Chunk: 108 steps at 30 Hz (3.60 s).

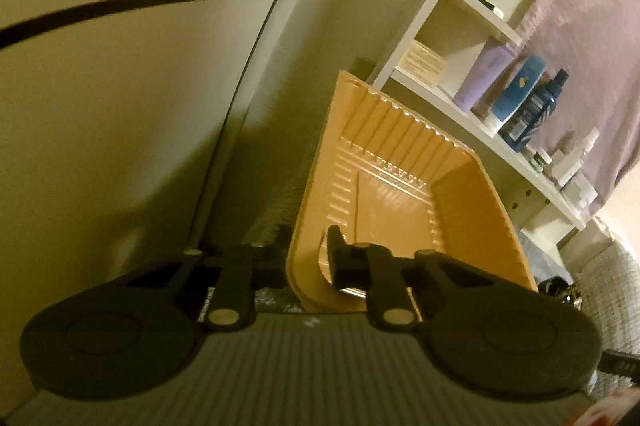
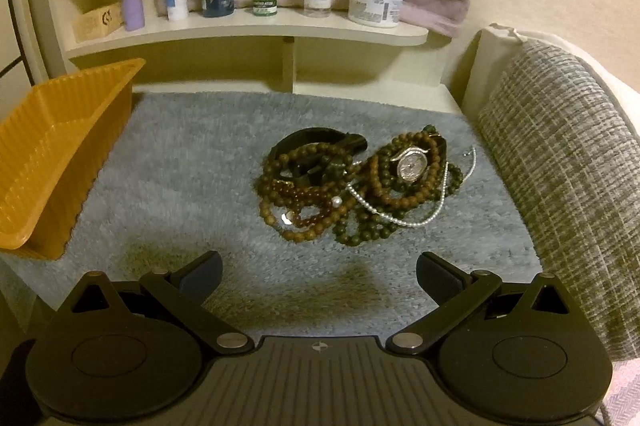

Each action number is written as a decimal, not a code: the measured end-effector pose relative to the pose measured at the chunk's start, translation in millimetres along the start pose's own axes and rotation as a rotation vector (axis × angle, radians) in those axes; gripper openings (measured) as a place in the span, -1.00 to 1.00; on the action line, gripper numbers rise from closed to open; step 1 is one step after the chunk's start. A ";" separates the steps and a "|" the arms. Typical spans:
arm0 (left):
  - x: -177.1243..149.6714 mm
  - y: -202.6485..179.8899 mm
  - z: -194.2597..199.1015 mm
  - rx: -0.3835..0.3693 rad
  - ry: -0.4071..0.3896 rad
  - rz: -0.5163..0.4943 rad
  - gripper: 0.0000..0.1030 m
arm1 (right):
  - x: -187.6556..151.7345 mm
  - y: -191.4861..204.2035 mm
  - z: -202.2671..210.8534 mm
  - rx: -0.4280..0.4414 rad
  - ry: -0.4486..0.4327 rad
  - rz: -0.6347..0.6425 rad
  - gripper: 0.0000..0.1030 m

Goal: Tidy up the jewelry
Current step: 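Grasp the orange tray rim with the left tool and tilt it up, then grasp a brown beaded bracelet from the pile with the right tool while the left tool holds the tray, then carry the bracelet over the orange tray and open the right tool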

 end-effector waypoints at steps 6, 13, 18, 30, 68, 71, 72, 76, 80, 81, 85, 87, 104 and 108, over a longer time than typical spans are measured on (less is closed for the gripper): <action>1.8 -2.1 -6.5 -0.026 0.020 0.001 -0.91 | 1.5 4.5 -3.3 0.001 0.002 0.005 1.00; 9.2 -31.8 4.6 0.016 -0.057 -0.185 -0.93 | 4.1 5.9 -0.7 0.006 -0.016 0.009 1.00; 13.4 -63.5 16.9 0.049 -0.114 -0.343 -0.93 | 5.0 3.3 0.4 0.012 -0.033 -0.008 1.00; 8.2 -118.8 24.1 0.160 -0.133 -0.457 -0.93 | 10.0 -23.5 2.3 0.031 -0.133 -0.030 0.99; 8.7 -134.6 18.3 0.209 -0.124 -0.511 -0.93 | 42.0 -29.8 -42.6 0.115 -0.186 0.322 -0.88; 8.8 -134.4 18.0 0.209 -0.124 -0.510 -0.93 | 49.3 -27.1 -28.8 0.117 -0.223 0.328 -0.88; 8.7 -134.2 18.2 0.209 -0.124 -0.508 -0.93 | 52.3 -26.0 -24.2 0.118 -0.237 0.331 -0.88; 8.4 -134.3 18.2 0.210 -0.124 -0.508 -0.93 | 63.7 -20.9 -8.4 0.123 -0.284 0.347 -0.88; 8.4 -134.1 18.4 0.208 -0.124 -0.505 -0.93 | 71.1 -16.5 1.0 0.128 -0.317 0.354 -0.89; 8.6 -133.8 18.4 0.207 -0.124 -0.505 -0.93 | 73.0 -15.6 3.5 0.130 -0.327 0.354 -0.88; 8.5 -133.3 18.5 0.206 -0.125 -0.501 -0.93 | 79.9 -12.4 11.8 0.147 -0.349 0.349 -0.88; 8.3 -133.1 18.1 0.205 -0.124 -0.500 -0.93 | 82.2 -10.4 13.2 0.156 -0.354 0.346 -0.88; 8.6 -132.0 17.7 0.196 -0.120 -0.486 -0.93 | 44.4 15.4 -20.5 0.345 -0.101 0.342 -0.88; 8.1 -131.8 18.1 0.196 -0.120 -0.483 -0.93 | 63.7 12.8 -9.8 0.332 -0.179 0.312 -0.88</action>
Point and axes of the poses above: each gripper's, at about its wrist camera, not at the fingertips, and z roughly against the way its jaws point, y to its left, x to its top, the point moved 5 cm from there along -z, roughly the way its jaws point, and after that the axes turned 7 degrees about x, right-handed, at the moved point
